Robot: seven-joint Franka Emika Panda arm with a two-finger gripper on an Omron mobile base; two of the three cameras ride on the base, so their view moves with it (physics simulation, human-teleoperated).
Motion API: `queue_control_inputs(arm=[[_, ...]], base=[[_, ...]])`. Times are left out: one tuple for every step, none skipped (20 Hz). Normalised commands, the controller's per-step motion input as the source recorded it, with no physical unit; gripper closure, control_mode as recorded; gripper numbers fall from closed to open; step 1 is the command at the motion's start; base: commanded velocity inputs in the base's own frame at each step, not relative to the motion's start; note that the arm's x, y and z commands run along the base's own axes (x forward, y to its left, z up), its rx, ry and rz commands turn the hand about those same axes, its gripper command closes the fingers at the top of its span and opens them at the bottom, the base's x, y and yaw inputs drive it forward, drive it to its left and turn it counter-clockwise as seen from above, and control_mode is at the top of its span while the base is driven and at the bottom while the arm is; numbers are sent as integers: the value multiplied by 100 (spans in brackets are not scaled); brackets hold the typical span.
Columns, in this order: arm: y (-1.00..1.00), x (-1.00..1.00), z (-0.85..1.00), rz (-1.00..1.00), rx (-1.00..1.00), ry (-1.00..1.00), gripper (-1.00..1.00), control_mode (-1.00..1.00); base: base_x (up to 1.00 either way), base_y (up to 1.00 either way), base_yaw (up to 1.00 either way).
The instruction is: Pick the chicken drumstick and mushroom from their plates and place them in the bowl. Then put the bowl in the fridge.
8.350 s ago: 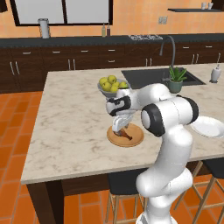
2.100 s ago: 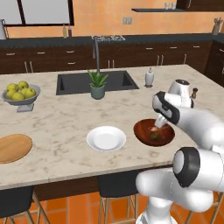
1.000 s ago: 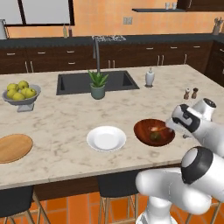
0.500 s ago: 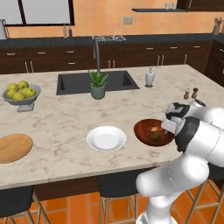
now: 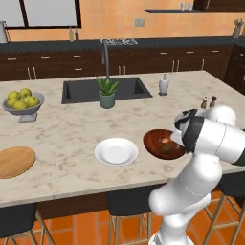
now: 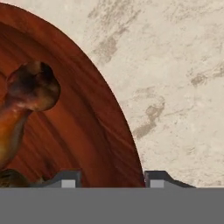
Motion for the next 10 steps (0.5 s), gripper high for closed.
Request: queue_control_inputs(arm=[[42,16,0,-3,0,0,100,-100],[31,0,0,-5,0,0,100,-100],[11,0,0,-11,0,-1,100,-100],[0,-13,0,-16,0,0,100,-100],[0,-29,0,-17,0,-6,100,-100],[0,-45,0,-16,0,-13,100,-100],[0,-79,0,-8,0,-39,100,-100],[0,-71,0,-11,0,-33,100,-100],[0,-74,4,-13,0,-39,100,-100],[0,-69,24,-12,0,-39,100,-100]], base=[[0,0,0],[0,0,0],[0,0,0],[0,0,0],[0,0,0],[0,0,0],[0,0,0],[0,0,0],[0,0,0],[0,0,0]])
